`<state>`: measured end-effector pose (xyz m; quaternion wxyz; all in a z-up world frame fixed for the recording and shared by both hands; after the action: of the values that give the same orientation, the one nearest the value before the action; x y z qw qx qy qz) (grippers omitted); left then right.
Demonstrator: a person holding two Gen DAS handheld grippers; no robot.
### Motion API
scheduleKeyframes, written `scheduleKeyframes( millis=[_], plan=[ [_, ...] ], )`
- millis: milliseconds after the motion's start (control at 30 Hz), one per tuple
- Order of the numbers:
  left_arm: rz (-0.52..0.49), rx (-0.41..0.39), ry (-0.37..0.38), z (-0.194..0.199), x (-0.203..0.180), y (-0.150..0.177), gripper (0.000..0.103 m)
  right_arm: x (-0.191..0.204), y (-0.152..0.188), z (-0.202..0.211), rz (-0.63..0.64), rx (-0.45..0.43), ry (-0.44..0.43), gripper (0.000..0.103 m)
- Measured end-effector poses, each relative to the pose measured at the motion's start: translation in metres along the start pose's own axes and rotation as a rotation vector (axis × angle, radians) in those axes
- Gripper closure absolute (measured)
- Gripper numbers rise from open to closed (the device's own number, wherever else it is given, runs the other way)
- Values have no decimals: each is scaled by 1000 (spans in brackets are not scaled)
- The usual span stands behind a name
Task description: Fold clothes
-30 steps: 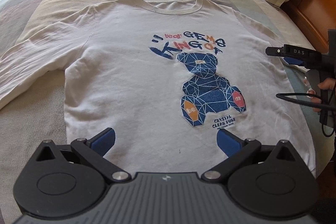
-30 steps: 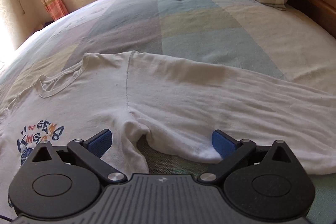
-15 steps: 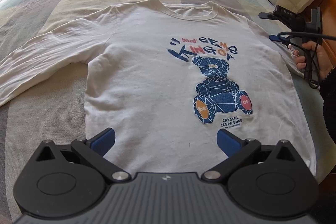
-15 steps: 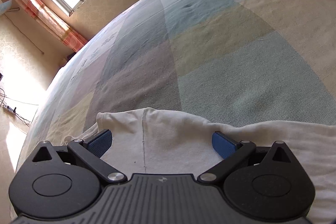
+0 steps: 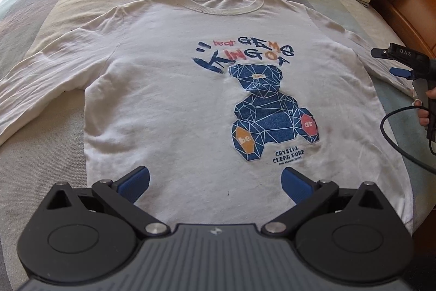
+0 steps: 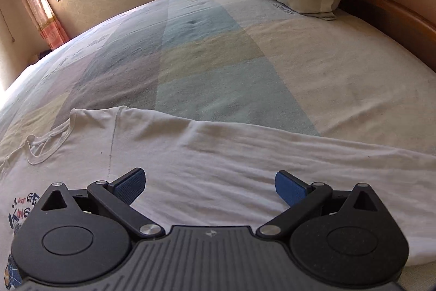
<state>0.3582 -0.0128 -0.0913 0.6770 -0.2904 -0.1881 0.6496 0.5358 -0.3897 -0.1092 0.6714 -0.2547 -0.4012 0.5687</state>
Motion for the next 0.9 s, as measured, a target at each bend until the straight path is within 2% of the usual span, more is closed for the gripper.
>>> scheduleKeyframes(
  millis=[200, 367, 467, 600, 700, 767, 833, 900],
  plan=[
    [-12, 16, 7, -7, -10, -3, 1, -84, -4, 49, -194, -67, 43, 0],
    [-32, 11, 14, -7, -21, -7, 1, -123, -18, 49, -271, -115, 68, 0],
    [-35, 6, 10, -3, -22, -7, 1, -148, -16, 42, -244, -111, 130, 0],
    [-13, 22, -17, -2, -17, -4, 1, -173, -23, 58, -236, -125, 303, 0],
    [-13, 29, -13, -5, -22, -4, 1, -152, -18, 65, -153, -127, 291, 0],
    [-28, 30, 5, -7, -29, -6, 1, -134, -4, 60, -44, -91, 284, 0],
    [-52, 29, 24, -9, -37, -9, 1, -129, 14, 54, 42, -71, 318, 0],
    [-73, 29, 33, -10, -43, -10, 1, -125, 22, 55, 107, -103, 341, 0]
  ],
)
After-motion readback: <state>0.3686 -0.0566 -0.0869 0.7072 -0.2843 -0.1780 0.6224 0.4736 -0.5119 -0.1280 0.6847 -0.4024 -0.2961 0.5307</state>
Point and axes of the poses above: each gripper's, at about its wrist camera, not at the fingertips, and z roughly against the way its jaws point, x to its left, y to its underside, the point moved 10 cm from there along -z, roughly the way its jaws point, and after that the axes turned 13 degrees about -x, right-handed, at the moved point
